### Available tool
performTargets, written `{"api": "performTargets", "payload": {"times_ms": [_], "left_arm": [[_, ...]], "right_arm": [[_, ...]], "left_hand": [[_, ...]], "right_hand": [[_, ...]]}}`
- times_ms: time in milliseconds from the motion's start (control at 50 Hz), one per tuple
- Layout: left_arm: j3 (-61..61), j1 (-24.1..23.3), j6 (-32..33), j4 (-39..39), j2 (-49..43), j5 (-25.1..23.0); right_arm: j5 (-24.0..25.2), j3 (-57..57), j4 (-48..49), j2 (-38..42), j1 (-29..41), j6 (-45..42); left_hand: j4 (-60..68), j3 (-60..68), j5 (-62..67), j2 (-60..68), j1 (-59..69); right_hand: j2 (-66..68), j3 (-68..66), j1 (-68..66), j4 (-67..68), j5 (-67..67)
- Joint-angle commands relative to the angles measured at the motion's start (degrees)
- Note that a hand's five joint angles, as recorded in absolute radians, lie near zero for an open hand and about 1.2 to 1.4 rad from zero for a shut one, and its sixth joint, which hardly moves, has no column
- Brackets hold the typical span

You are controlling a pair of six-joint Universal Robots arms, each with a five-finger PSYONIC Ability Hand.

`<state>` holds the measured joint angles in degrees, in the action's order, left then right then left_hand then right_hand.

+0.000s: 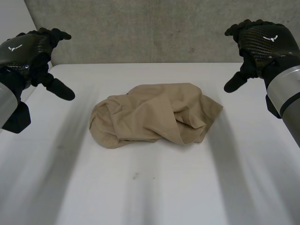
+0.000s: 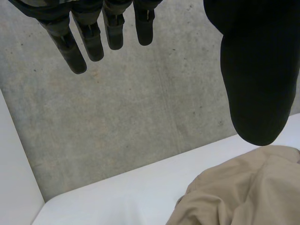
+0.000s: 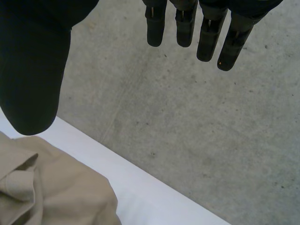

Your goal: Fold the shorts.

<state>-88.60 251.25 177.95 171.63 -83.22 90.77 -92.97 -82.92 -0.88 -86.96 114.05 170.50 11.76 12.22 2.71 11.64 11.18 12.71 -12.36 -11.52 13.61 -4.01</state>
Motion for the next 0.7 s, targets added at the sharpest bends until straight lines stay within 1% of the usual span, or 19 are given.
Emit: {"api": "performTargets", "payload": {"times_ms": [20,220,260,340,360,420,440,480,500,580,680,700], "left_arm": [[0.09,0.03,0.20,-0.16,-0.01,0.19],[-0.70,-0.05,0.47,0.28,-0.36,0.19],[-0.70,-0.14,0.47,0.55,-0.54,0.19],[-0.61,-0.05,0.55,3.00,-3.43,0.10],[-0.35,-0.05,0.55,4.49,-5.53,0.19],[-0.08,-0.05,0.64,6.78,-8.96,0.02],[0.09,-0.05,0.64,8.53,-11.50,-0.16],[0.27,-0.14,0.82,10.12,-13.80,-0.42],[0.79,-0.14,1.08,11.87,-16.68,-0.86],[2.81,0.56,3.09,14.95,-24.15,-2.00],[6.76,0.82,5.91,16.45,-32.60,-2.18],[8.60,0.91,6.78,16.54,-35.66,-2.27]], "right_arm": [[0.06,-0.40,-0.09,-0.05,-0.93,-0.61],[0.24,-0.66,0.00,0.03,-1.02,-0.61],[0.94,-0.58,0.00,0.03,-0.94,-0.69],[4.97,-0.92,-0.96,0.30,-0.76,-2.36],[8.29,-1.62,-1.49,0.91,-0.50,-4.10],[13.67,-4.08,-1.93,2.31,-1.11,-7.45],[16.56,-5.92,-2.02,3.54,-1.46,-9.55],[18.77,-7.86,-1.94,4.69,-2.16,-11.41],[20.26,-10.05,-1.85,5.30,-2.95,-12.98],[21.25,-14.45,0.16,6.45,-4.27,-14.93],[21.16,-17.53,5.35,8.56,-6.03,-14.93],[21.07,-18.06,6.06,9.08,-6.29,-14.93]], "left_hand": [[-1.71,-2.18,-2.66,-1.59,-1.14],[-1.76,-2.22,-2.71,-1.64,-1.18],[-1.76,-2.22,-2.71,-1.64,-1.18],[-1.76,-2.22,-2.71,-1.64,-1.18],[-1.76,-2.22,-2.71,-1.64,-1.18],[-1.76,-2.22,-2.71,-1.64,-1.18],[-1.76,-2.22,-2.71,-1.64,-1.18],[-1.76,-2.22,-2.71,-1.64,-1.18],[-1.76,-2.22,-2.71,-1.64,-1.18],[-1.55,-2.01,-2.50,-1.43,-0.97],[-0.36,-0.83,-1.32,-0.24,0.21],[-0.03,-0.50,-0.98,0.09,0.54]], "right_hand": [[-2.71,2.36,1.52,-3.61,4.01],[-2.71,2.36,1.52,-3.61,4.01],[-2.71,2.36,1.52,-3.61,4.01],[-2.71,2.36,1.52,-3.61,4.01],[-2.71,2.36,1.52,-3.61,4.01],[-2.71,2.36,1.52,-3.61,4.01],[-2.71,2.36,1.52,-3.61,4.01],[-2.71,2.36,1.52,-3.61,4.01],[-2.71,2.36,1.52,-3.61,4.01],[-2.71,2.36,1.52,-3.61,4.01],[-2.71,2.36,1.52,-3.61,4.01],[-2.71,2.36,1.52,-3.61,4.01]]}}
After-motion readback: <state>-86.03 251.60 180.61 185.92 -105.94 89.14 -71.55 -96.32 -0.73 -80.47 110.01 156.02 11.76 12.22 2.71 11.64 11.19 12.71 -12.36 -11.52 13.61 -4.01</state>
